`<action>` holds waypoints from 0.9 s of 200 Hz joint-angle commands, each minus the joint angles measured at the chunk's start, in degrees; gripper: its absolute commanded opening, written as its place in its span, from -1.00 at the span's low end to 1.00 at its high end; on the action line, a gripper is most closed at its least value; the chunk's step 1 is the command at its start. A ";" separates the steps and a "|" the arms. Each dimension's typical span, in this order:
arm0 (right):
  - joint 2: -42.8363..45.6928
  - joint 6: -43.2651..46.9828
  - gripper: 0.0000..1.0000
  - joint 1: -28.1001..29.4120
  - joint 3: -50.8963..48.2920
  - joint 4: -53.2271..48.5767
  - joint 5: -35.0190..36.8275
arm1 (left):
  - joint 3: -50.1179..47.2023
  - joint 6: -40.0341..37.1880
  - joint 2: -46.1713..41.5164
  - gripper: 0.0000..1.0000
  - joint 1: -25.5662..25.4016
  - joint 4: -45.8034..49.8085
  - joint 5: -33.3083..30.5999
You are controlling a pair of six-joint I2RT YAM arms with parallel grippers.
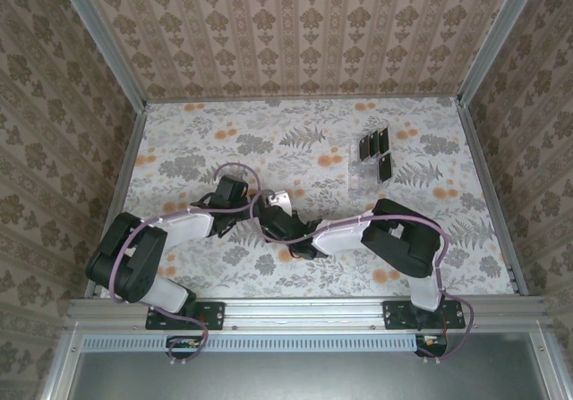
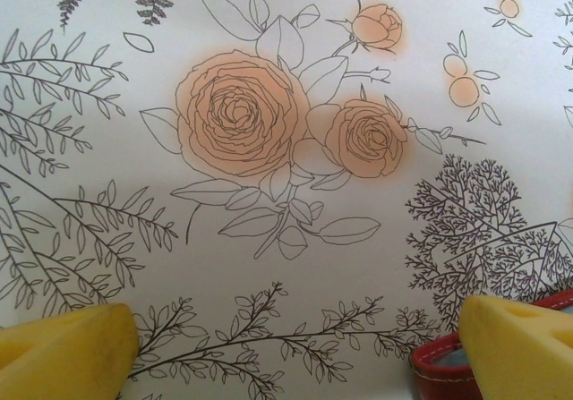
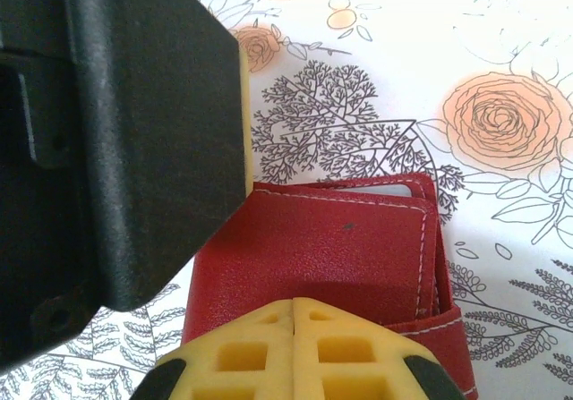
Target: Put the credit cards into the card holder
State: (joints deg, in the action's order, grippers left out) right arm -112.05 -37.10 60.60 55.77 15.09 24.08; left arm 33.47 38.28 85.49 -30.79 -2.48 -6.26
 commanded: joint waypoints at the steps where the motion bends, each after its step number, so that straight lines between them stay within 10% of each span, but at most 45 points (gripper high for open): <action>1: -10.27 -3.21 -1.00 2.51 -7.33 -17.52 -11.36 | -3.16 1.16 4.16 0.94 -1.03 1.78 7.78; 34: -8.84 -3.53 -1.00 2.51 -7.51 -17.72 -11.35 | -1.77 0.79 3.80 0.94 -0.94 2.84 7.77; 80: -4.75 0.17 -0.33 1.35 -1.04 -22.52 -9.65 | 2.11 -0.29 3.58 0.95 0.23 4.93 8.11; 180: 3.77 8.41 0.19 -4.91 15.83 -27.87 -12.24 | 10.68 -4.33 3.78 0.95 8.82 8.02 11.69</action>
State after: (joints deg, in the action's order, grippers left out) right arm -111.50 -31.44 57.01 68.03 -5.06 14.35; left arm 41.25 37.52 87.59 -24.38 7.31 3.46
